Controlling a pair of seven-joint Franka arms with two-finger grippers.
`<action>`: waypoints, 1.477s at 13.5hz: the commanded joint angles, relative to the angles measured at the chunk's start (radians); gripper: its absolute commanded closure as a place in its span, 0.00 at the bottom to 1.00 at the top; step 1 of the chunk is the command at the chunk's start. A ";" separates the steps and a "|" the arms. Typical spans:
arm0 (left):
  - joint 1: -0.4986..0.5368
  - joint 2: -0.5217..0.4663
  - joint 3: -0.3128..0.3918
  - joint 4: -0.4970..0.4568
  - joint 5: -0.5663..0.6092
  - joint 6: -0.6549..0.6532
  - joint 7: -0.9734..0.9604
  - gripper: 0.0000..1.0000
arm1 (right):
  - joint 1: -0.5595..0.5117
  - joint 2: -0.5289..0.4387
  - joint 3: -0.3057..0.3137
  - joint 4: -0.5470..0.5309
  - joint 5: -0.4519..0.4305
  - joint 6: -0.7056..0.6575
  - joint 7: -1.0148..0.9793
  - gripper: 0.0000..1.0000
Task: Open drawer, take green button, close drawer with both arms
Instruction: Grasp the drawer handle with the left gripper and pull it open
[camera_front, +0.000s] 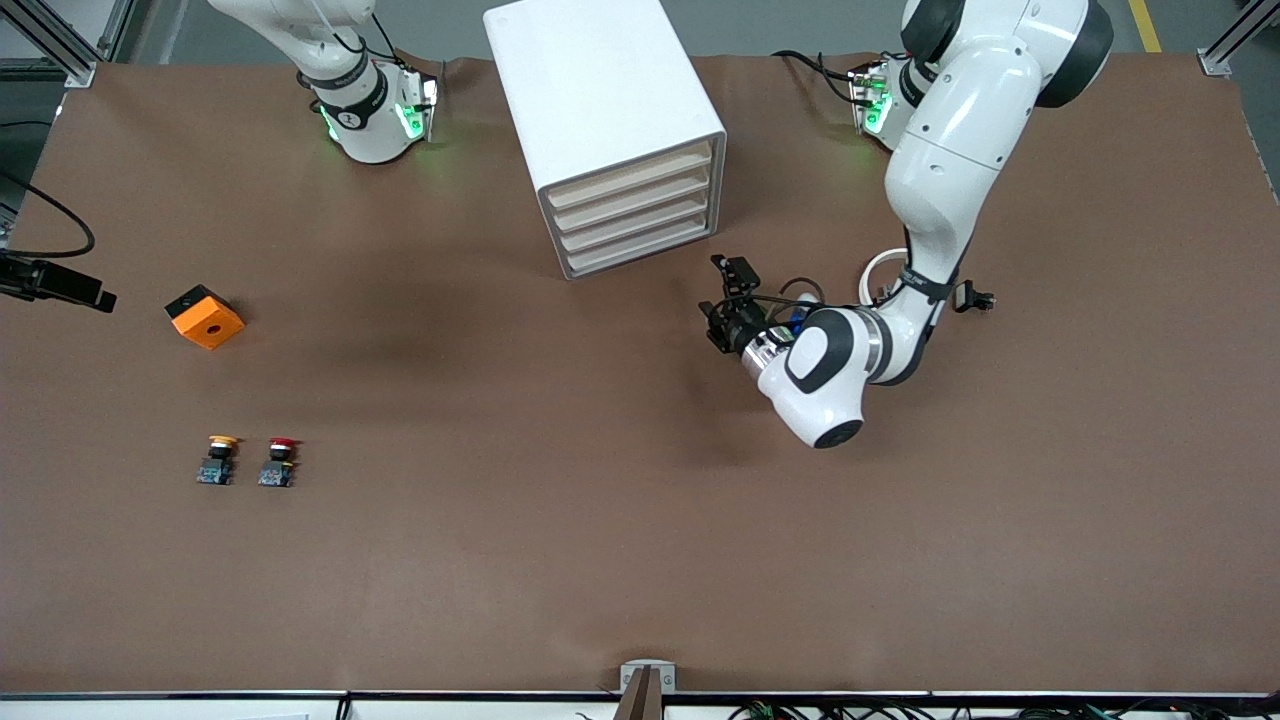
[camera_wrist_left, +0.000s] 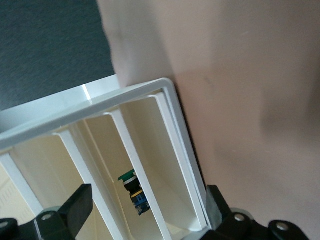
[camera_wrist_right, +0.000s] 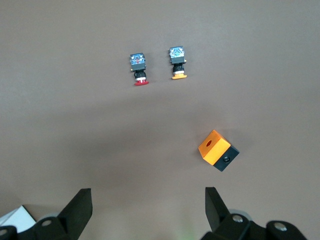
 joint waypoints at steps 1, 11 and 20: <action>-0.060 0.033 0.003 0.026 -0.031 -0.052 -0.082 0.00 | 0.013 0.004 0.008 0.014 0.033 -0.012 0.081 0.00; -0.184 0.106 0.000 -0.015 -0.031 -0.204 -0.112 0.44 | 0.136 -0.001 0.010 0.017 0.072 -0.005 0.342 0.00; -0.189 0.126 0.006 -0.006 -0.033 -0.201 -0.096 1.00 | 0.376 0.018 0.010 -0.009 0.076 0.103 0.735 0.00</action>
